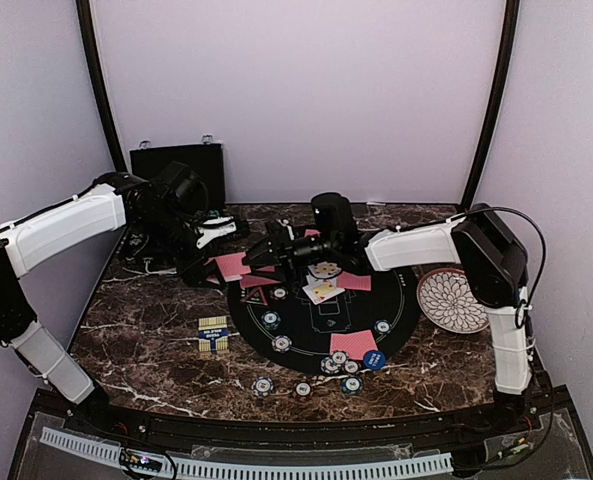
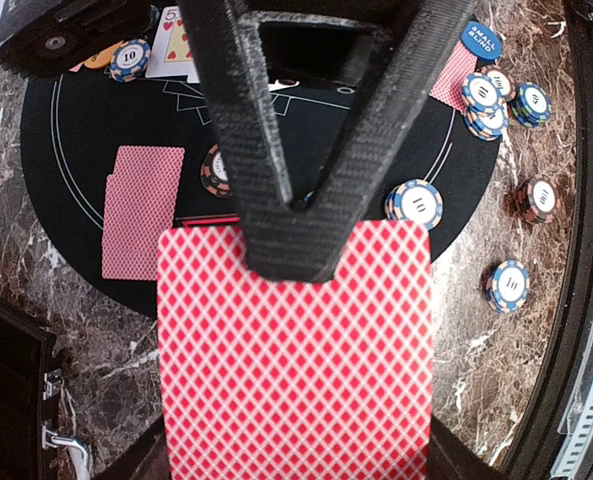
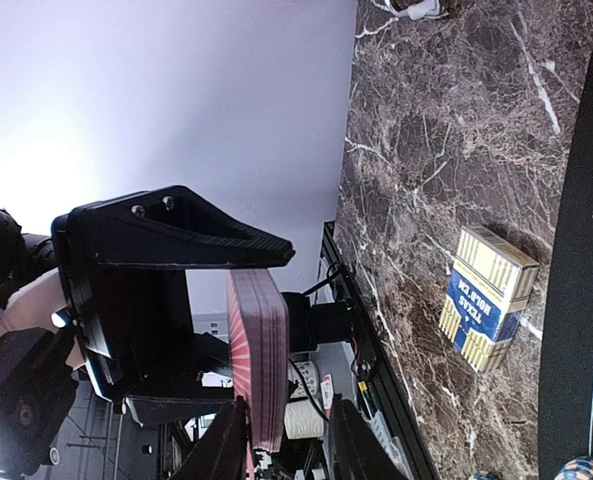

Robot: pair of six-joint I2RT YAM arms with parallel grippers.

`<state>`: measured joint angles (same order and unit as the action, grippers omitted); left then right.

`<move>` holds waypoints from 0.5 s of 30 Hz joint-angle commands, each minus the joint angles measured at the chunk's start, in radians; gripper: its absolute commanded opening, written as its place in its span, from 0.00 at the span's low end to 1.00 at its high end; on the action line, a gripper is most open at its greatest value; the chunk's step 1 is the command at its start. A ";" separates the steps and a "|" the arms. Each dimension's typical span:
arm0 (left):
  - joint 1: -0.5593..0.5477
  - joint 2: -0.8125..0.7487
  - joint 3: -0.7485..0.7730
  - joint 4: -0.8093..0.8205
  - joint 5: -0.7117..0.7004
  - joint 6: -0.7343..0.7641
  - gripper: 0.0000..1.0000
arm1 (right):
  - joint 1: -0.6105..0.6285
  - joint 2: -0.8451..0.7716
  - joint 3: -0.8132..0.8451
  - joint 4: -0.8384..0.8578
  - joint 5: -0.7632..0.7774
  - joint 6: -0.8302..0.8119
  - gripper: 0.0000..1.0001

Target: Distribute texas hold em gaming equipment

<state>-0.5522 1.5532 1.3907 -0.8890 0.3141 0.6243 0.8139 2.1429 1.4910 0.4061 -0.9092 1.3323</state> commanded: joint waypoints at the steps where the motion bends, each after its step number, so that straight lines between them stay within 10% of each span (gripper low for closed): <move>1: 0.006 -0.049 -0.004 0.015 -0.003 0.008 0.00 | -0.008 -0.063 -0.024 0.085 -0.020 0.044 0.25; 15: 0.006 -0.045 -0.002 0.017 -0.006 0.009 0.00 | -0.001 -0.042 -0.038 0.206 -0.061 0.142 0.17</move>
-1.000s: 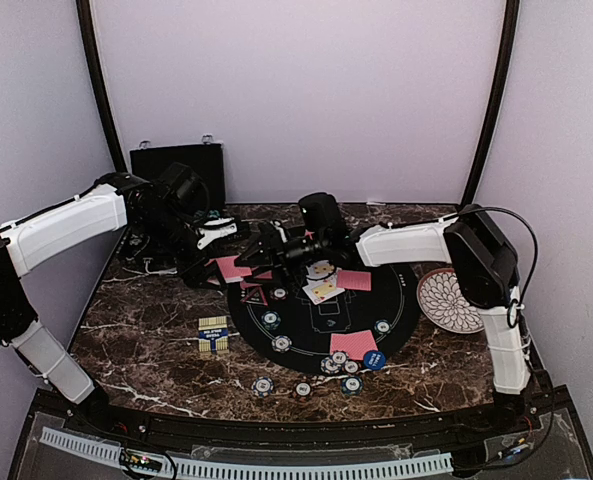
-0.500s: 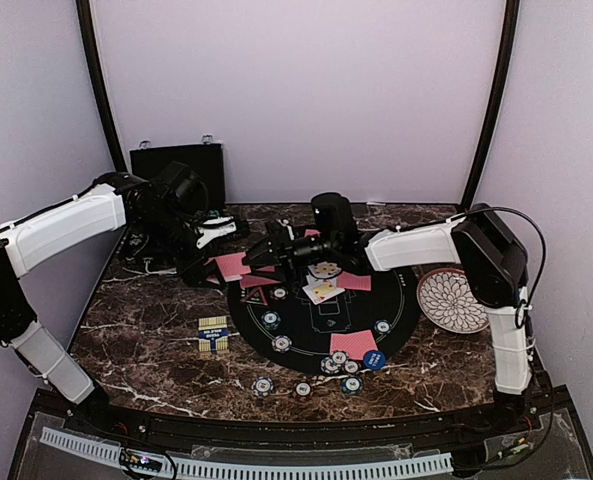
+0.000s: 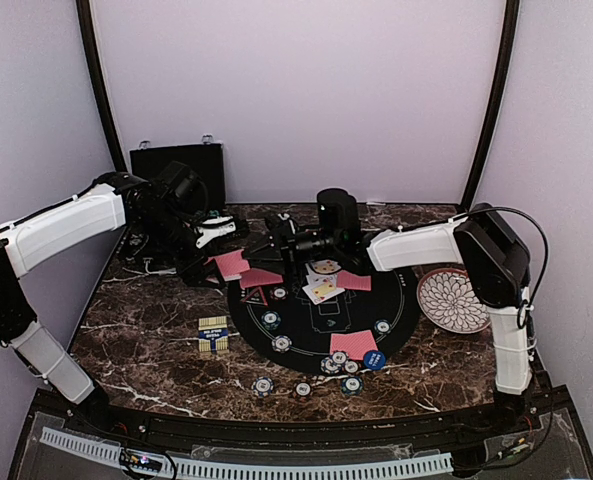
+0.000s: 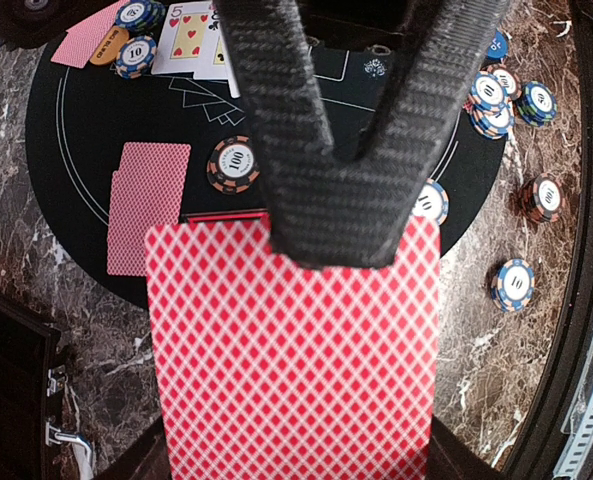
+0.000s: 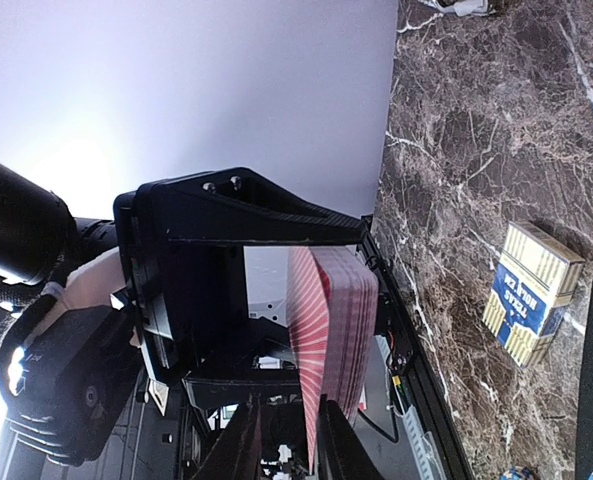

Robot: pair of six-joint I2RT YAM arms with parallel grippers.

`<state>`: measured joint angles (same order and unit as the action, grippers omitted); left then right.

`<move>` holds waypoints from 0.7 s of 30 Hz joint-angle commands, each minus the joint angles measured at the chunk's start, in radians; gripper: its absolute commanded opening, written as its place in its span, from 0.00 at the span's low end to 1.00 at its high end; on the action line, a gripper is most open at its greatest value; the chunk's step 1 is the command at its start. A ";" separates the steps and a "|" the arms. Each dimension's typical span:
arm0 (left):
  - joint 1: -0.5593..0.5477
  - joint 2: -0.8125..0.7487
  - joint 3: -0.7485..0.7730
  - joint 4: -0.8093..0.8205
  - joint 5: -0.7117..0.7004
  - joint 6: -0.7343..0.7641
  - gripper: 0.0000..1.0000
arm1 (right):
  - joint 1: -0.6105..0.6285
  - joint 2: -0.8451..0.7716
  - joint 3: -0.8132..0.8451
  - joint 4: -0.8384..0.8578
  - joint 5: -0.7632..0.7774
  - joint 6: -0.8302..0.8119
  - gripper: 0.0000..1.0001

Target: Distribute texas hold em gaming equipment

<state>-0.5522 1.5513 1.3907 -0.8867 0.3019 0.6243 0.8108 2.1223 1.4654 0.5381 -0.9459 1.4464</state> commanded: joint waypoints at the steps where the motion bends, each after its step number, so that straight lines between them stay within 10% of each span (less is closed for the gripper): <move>1: 0.007 -0.042 -0.002 0.014 0.006 0.009 0.00 | 0.004 -0.020 -0.013 0.074 -0.027 0.028 0.17; 21: 0.006 -0.040 -0.002 0.012 0.005 0.009 0.00 | 0.027 0.033 0.017 0.089 -0.057 0.045 0.19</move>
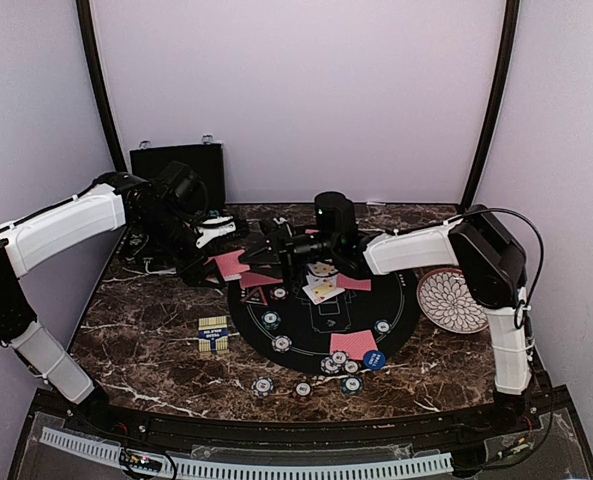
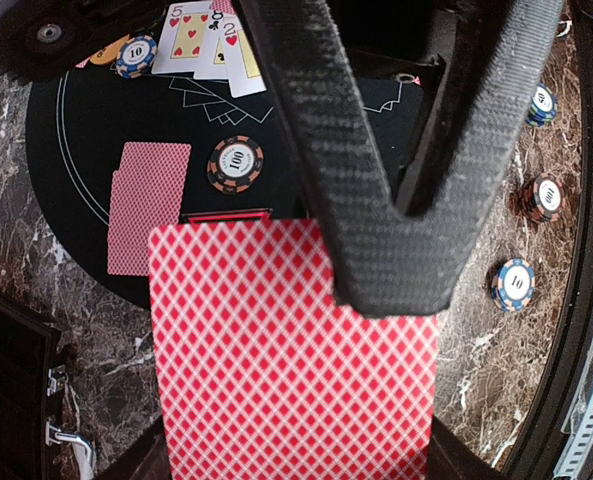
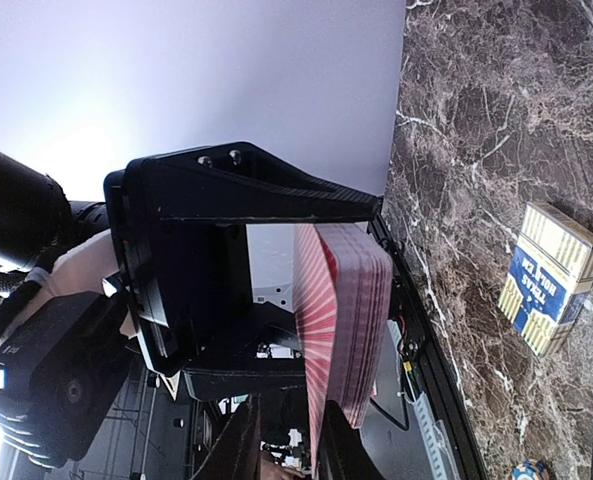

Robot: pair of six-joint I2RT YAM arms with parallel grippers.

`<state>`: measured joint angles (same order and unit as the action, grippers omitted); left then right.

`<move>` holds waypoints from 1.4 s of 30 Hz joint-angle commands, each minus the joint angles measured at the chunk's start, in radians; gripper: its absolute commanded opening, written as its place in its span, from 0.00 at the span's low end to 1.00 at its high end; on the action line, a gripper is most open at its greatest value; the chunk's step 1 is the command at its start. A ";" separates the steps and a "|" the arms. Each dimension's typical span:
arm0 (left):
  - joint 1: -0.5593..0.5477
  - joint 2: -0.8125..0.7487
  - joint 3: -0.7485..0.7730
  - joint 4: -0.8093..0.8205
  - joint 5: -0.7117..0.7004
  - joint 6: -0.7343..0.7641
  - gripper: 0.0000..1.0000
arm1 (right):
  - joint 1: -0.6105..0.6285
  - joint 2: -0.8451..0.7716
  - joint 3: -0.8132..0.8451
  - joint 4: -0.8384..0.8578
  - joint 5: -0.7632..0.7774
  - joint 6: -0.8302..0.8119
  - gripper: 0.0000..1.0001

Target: Distribute texas hold em gaming equipment

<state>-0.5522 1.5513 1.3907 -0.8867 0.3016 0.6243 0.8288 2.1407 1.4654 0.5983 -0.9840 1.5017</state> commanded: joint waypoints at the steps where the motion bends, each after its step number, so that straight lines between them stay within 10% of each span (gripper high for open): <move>1: 0.006 -0.041 -0.002 0.012 0.006 0.008 0.00 | 0.009 0.014 0.019 0.019 -0.017 -0.020 0.17; 7: 0.006 -0.042 -0.005 0.011 0.001 0.010 0.00 | -0.012 -0.012 0.008 -0.032 -0.010 -0.058 0.00; 42: 0.016 -0.031 -0.020 0.015 -0.026 0.010 0.00 | -0.491 -0.217 -0.256 -0.914 0.318 -0.879 0.00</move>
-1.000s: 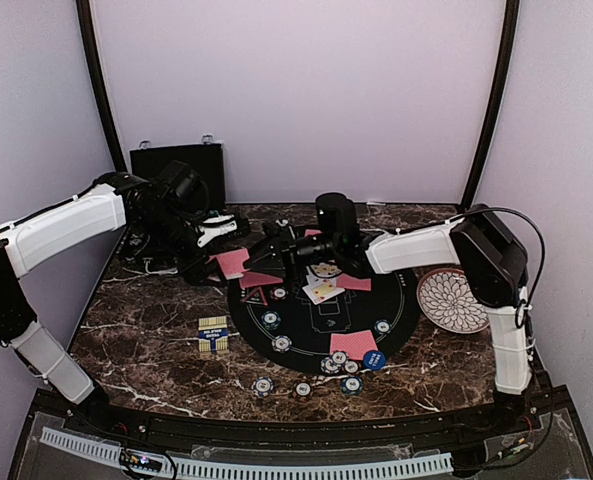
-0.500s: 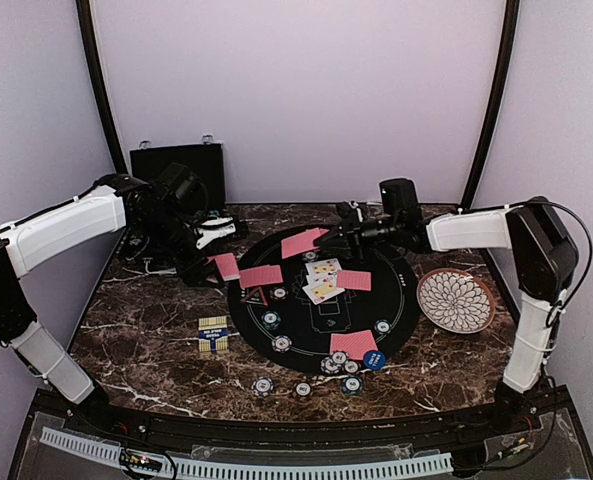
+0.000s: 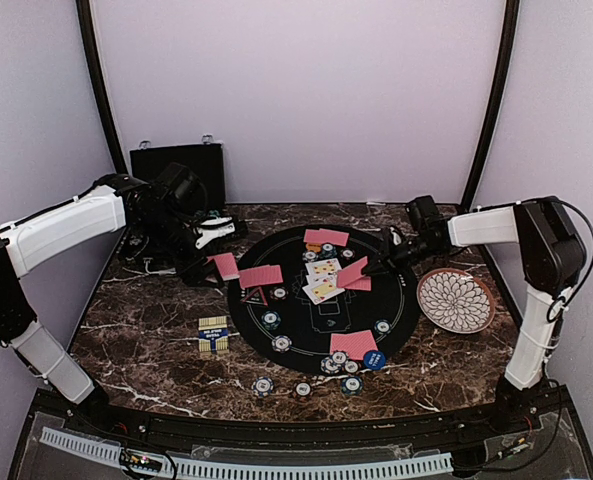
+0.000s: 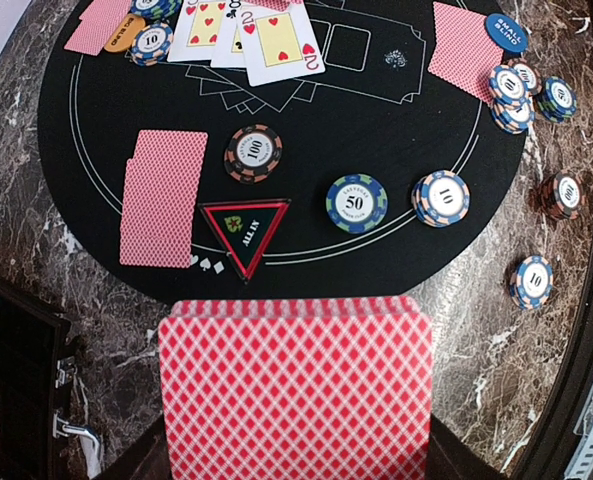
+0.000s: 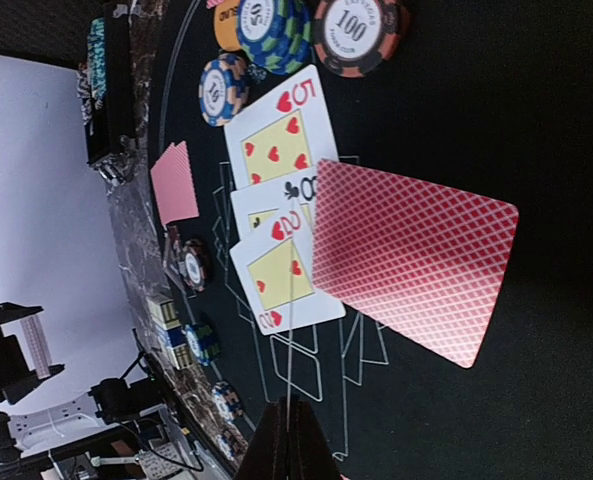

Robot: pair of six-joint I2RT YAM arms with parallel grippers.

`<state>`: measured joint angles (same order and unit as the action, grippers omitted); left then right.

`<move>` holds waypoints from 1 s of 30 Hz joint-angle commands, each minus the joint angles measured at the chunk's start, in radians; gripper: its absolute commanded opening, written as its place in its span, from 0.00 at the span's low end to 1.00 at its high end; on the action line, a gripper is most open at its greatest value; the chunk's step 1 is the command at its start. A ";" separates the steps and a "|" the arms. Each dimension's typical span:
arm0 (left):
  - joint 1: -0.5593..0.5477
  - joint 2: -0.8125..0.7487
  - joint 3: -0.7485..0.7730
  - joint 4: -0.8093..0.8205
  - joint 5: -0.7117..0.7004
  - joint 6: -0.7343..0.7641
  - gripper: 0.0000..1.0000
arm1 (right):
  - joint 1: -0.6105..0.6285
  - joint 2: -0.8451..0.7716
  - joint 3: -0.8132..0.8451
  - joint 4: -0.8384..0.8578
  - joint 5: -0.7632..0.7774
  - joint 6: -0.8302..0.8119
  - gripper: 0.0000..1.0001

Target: Distribute texas hold em gaming equipment

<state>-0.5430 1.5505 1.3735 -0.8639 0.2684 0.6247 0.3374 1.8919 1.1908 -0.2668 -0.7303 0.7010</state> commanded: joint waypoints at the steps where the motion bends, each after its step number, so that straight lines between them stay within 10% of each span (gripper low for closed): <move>1: 0.007 -0.029 -0.002 -0.009 0.007 0.010 0.00 | 0.002 0.042 0.023 -0.050 0.069 -0.080 0.00; 20: 0.008 -0.035 -0.013 -0.010 0.007 0.007 0.00 | 0.035 0.040 -0.011 -0.137 0.176 -0.125 0.00; 30: 0.060 -0.060 -0.085 0.006 -0.008 0.013 0.00 | 0.058 -0.040 0.006 -0.198 0.307 -0.126 0.35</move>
<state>-0.5167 1.5497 1.3293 -0.8608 0.2600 0.6247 0.3836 1.9282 1.1870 -0.4255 -0.5060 0.5816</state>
